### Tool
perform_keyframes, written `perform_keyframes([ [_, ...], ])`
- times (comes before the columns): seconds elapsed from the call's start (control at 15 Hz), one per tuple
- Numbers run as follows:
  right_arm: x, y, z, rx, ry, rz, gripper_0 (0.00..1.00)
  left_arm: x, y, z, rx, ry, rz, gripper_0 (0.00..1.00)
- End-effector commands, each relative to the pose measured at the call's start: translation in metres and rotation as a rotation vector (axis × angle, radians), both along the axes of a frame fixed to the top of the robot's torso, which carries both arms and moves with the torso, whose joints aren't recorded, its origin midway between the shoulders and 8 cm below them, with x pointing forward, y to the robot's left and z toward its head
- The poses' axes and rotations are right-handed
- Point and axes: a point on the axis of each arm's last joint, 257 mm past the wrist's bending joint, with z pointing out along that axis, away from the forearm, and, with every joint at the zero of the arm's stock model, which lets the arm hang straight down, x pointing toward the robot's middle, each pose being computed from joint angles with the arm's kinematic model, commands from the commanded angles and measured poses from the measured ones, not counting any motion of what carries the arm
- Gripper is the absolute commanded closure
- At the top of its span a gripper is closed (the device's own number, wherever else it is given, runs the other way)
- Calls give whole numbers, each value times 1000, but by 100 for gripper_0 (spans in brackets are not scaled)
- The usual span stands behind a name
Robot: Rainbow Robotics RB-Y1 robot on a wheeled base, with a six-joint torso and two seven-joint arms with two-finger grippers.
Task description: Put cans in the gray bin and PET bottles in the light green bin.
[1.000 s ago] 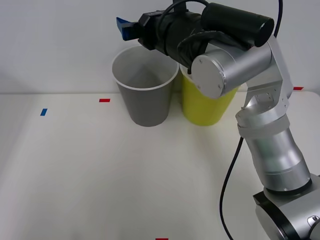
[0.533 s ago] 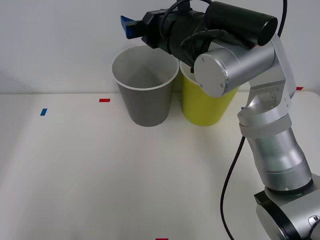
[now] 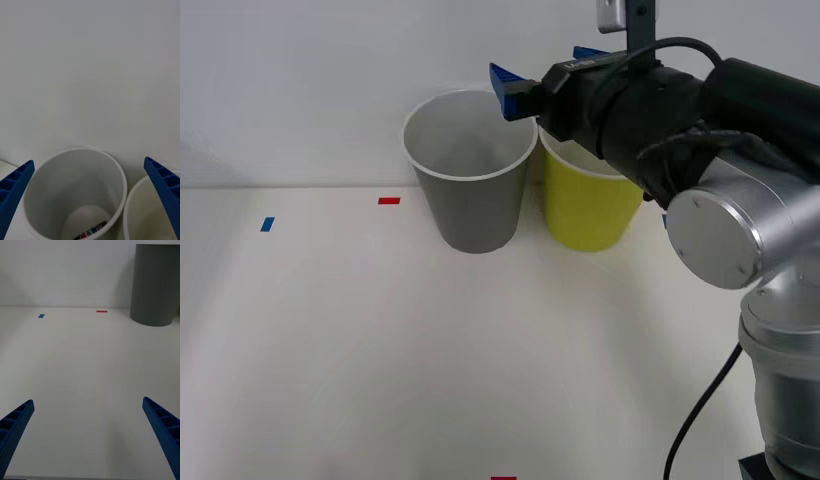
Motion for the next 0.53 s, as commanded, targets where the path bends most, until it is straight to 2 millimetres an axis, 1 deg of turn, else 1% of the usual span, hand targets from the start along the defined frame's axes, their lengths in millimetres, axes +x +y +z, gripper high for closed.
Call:
perform_keyframes([
  [0.07,-32,-48,-12,17,-5,-75,0,0,0,0,0,0,0,0],
  [0.13,-39,-57,-16,17,-2,-89,0,0,0,0,0,0,0,0],
  [0.27,-55,-86,-30,17,13,-144,0,0,0,0,0,0,0,0],
  [0.33,-59,-96,-34,19,12,-165,0,0,0,0,0,0,0,0],
  [0.53,-68,-129,-59,0,6,-228,0,0,0,0,0,0,0,0],
])
